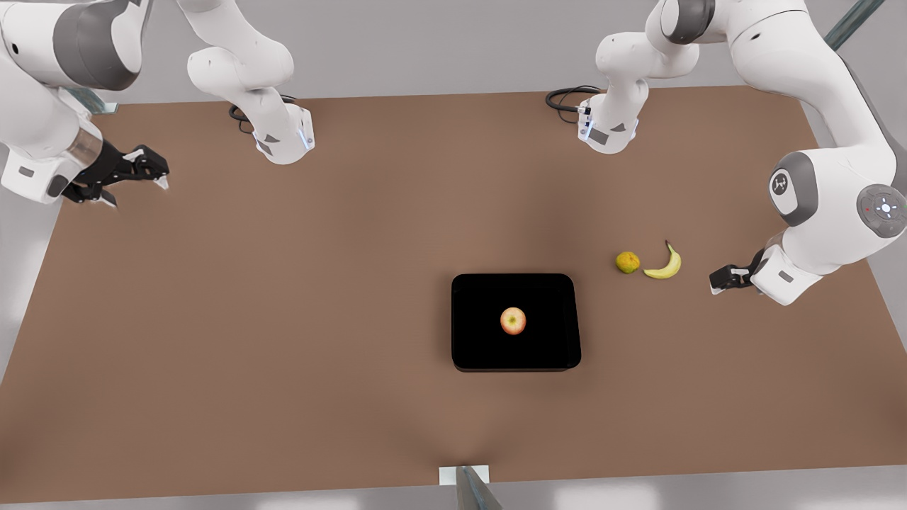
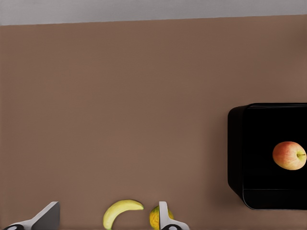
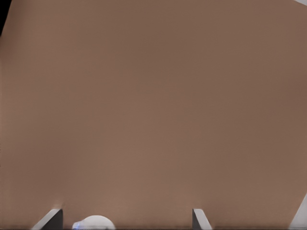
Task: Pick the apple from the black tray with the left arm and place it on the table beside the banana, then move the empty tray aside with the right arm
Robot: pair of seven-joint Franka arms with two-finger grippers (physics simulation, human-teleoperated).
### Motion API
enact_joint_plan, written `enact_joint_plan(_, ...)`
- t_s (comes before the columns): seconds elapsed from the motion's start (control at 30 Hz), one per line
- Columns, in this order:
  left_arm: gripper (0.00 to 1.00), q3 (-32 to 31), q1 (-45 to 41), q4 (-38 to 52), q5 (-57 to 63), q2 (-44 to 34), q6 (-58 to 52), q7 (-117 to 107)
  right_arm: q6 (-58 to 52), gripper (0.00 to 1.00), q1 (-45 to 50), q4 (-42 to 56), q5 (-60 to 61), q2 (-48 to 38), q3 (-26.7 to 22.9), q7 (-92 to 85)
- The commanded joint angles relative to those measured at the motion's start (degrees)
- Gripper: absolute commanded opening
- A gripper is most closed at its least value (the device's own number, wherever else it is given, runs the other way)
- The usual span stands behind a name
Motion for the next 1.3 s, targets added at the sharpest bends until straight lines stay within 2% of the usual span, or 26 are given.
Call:
enact_joint_plan(0.0, 1.0, 0.0, 0.1, 0.0, 0.1, -0.1, 0.1, 0.8, -4.5, 1.0, -1.6, 0.1, -0.2, -1.7, -0.3, -2.0)
enact_joint_plan(0.23, 1.0, -0.5, -1.7, -0.3, -0.6, 0.1, -0.2, -0.2, -4.8, 1.0, -1.3, 0.1, -0.3, -1.5, 2.5, -2.0)
enact_joint_plan(0.27, 1.0, -0.5, -5.4, 0.0, -0.8, 0.5, -0.1, -0.6, -4.8, 1.0, -1.4, 0.1, 0.0, -1.5, 2.3, -2.5)
enact_joint_plan(0.33, 1.0, -0.5, -14.8, -0.6, -0.3, 1.4, -1.5, -14.8, -4.8, 1.0, -1.4, 0.1, 0.0, -1.4, 2.0, -2.5)
enact_joint_plan(0.4, 1.0, -0.5, -21.4, 0.0, -0.3, 2.1, -1.5, -20.2, -4.6, 1.0, -0.8, 0.1, -2.9, 0.3, 3.5, -2.1)
enact_joint_plan(0.5, 1.0, -0.6, -29.3, 1.4, -0.6, 4.6, -0.2, -34.9, -3.9, 1.0, -0.8, 0.4, -1.6, 1.2, 3.6, -2.8)
enact_joint_plan(0.57, 1.0, -0.6, -31.4, 1.4, -0.8, 6.3, -0.2, -39.5, -4.0, 1.0, -1.0, 0.4, -1.2, 1.2, 3.4, -11.6)
enact_joint_plan(0.6, 1.0, -0.6, -33.5, 1.4, -0.4, 7.9, -0.2, -41.0, -4.0, 1.0, -1.3, 1.2, -1.2, 1.2, 3.2, -10.6)
enact_joint_plan(0.8, 1.0, -0.6, -34.3, 0.6, -0.7, 18.4, 14.8, -55.8, -4.6, 1.0, -1.0, 3.0, -1.4, 1.2, 3.5, -6.1)
enact_joint_plan(0.9, 1.0, -0.5, -33.7, 0.5, -0.2, 20.8, 22.4, -56.1, -4.6, 1.0, -0.9, 3.0, -1.4, 1.5, 3.6, -6.1)
enact_joint_plan(1.27, 1.0, -0.5, -34.2, 0.0, 4.1, 26.2, 27.8, -42.6, -4.5, 1.0, -1.0, 3.0, -1.4, 2.0, 3.5, -6.0)
